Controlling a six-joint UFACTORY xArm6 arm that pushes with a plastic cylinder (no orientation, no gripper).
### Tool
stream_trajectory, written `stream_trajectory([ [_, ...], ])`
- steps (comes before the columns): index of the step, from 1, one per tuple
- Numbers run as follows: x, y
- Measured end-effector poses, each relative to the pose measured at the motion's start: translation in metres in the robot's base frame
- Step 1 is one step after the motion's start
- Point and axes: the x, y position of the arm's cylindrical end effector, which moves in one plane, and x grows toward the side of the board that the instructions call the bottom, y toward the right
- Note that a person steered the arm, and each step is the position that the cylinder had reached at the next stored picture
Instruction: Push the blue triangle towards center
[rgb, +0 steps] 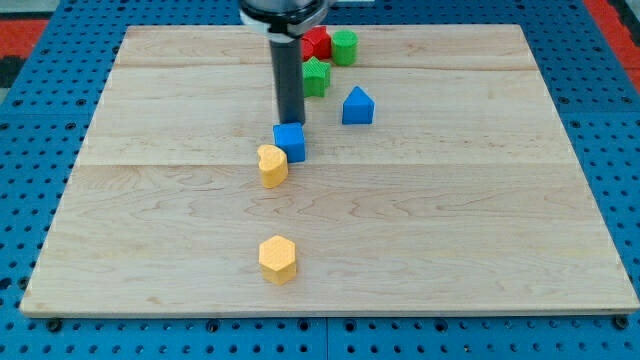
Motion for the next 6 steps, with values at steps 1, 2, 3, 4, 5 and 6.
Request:
stream_trajectory([
  [1, -0.053, 0.009],
  [2, -0.044, 0.036],
  [3, -0.027, 0.068],
  [4, 0.006, 0.070],
  [5, -0.013, 0.093],
  [6, 0.016, 0.095],
])
